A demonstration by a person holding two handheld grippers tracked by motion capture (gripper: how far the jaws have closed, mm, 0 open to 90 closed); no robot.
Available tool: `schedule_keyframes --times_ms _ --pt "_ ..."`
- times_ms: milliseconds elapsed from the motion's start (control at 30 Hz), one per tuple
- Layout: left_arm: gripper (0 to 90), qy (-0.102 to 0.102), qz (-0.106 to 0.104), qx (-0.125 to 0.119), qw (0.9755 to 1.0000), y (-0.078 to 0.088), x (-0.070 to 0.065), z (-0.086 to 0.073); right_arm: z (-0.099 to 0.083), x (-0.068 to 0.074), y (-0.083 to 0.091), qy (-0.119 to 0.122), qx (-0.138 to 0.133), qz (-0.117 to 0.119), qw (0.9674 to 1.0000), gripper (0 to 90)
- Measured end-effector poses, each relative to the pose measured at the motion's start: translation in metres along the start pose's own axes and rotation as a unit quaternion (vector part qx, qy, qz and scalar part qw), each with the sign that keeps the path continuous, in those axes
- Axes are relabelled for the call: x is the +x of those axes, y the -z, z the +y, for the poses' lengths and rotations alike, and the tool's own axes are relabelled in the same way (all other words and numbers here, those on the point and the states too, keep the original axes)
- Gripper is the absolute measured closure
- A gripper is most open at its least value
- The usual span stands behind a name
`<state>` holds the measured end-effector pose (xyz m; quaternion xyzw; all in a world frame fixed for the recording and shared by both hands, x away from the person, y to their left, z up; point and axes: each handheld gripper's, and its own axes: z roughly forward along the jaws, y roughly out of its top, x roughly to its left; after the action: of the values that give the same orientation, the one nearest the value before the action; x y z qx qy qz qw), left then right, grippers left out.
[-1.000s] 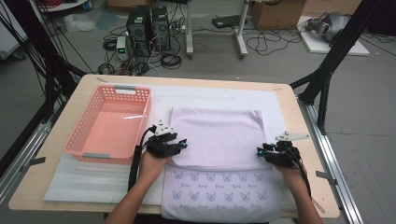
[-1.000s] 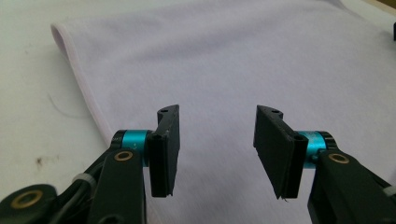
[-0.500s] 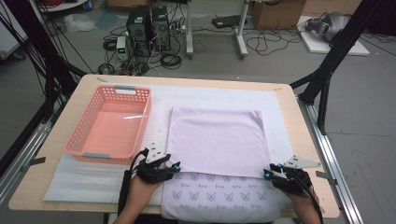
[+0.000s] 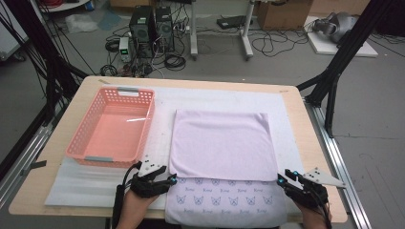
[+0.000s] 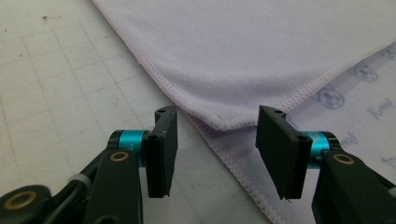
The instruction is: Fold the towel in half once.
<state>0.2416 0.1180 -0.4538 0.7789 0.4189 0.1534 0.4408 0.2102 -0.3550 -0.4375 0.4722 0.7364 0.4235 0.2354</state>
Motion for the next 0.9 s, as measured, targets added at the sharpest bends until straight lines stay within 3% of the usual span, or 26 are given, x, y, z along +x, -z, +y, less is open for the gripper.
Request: schedule_keyframes --times_ms 200,300,400,467,600,700,800,900 --pt "51.7 -0.009 0.002 -0.002 1.0 -0.001 -0.002 0.0 0.0 0.003 -0.015 0.014 0.022 0.004 0.9996 58.6" --pt "51.7 -0.014 0.0 -0.012 0.9998 0.001 -0.004 0.001 -0.001 0.003 -0.015 0.015 0.024 0.002 0.9996 58.6" --pt "53.3 -0.015 0.0 -0.005 0.9999 -0.001 -0.005 0.001 0.0 0.003 -0.013 0.014 0.022 0.002 0.9997 58.5" --pt "57.4 -0.013 0.002 0.006 0.9999 -0.004 -0.004 0.002 0.0 0.003 -0.013 0.016 0.02 0.002 0.9997 58.5" --pt "72.6 -0.004 0.012 0.001 0.9999 -0.003 -0.003 0.001 -0.001 0.004 -0.01 0.019 0.021 -0.003 0.9996 58.5" --pt "85.1 -0.021 0.019 -0.001 0.9996 -0.003 -0.007 0.001 -0.001 -0.001 -0.005 0.011 0.017 -0.009 0.9997 58.5" --pt "86.8 -0.021 0.015 -0.008 0.9996 -0.001 -0.006 0.001 -0.001 -0.004 -0.002 -0.002 0.013 -0.005 0.9999 58.5" --pt "87.5 -0.02 0.011 -0.022 0.9995 0.002 -0.007 0.001 -0.001 -0.001 -0.007 0.002 0.022 0.008 0.9997 58.6"
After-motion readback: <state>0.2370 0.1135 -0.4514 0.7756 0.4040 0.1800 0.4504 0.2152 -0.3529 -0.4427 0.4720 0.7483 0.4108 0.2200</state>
